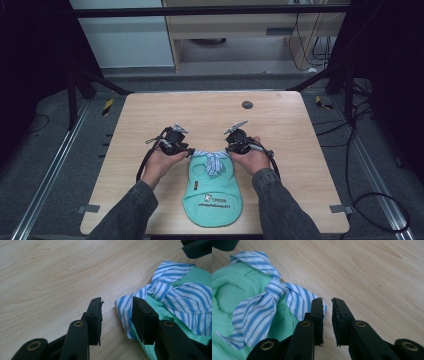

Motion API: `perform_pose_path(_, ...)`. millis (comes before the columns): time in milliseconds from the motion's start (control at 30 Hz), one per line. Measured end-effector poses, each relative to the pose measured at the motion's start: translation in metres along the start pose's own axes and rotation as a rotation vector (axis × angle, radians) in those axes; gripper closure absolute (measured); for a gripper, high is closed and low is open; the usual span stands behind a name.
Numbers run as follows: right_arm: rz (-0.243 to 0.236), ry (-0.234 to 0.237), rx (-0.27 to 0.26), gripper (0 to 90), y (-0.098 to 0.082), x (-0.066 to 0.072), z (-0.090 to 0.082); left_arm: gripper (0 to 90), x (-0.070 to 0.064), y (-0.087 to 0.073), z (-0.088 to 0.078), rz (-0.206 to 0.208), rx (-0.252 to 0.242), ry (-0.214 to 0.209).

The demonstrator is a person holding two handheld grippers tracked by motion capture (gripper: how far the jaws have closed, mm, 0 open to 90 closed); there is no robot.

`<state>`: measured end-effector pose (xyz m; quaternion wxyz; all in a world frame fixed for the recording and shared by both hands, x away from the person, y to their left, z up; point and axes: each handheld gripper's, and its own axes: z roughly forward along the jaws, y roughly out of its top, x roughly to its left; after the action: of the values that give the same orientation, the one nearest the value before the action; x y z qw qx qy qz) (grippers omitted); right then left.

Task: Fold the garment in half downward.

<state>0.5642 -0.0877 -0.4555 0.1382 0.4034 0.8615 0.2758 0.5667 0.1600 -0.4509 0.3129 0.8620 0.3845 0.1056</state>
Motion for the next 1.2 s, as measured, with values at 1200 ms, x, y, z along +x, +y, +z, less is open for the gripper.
perform_pose_path(1200,0.035,0.041,0.083,61.3,-0.002,0.008,0.026,63.9,-0.009,-0.005,0.030,0.016,0.126,-0.020)
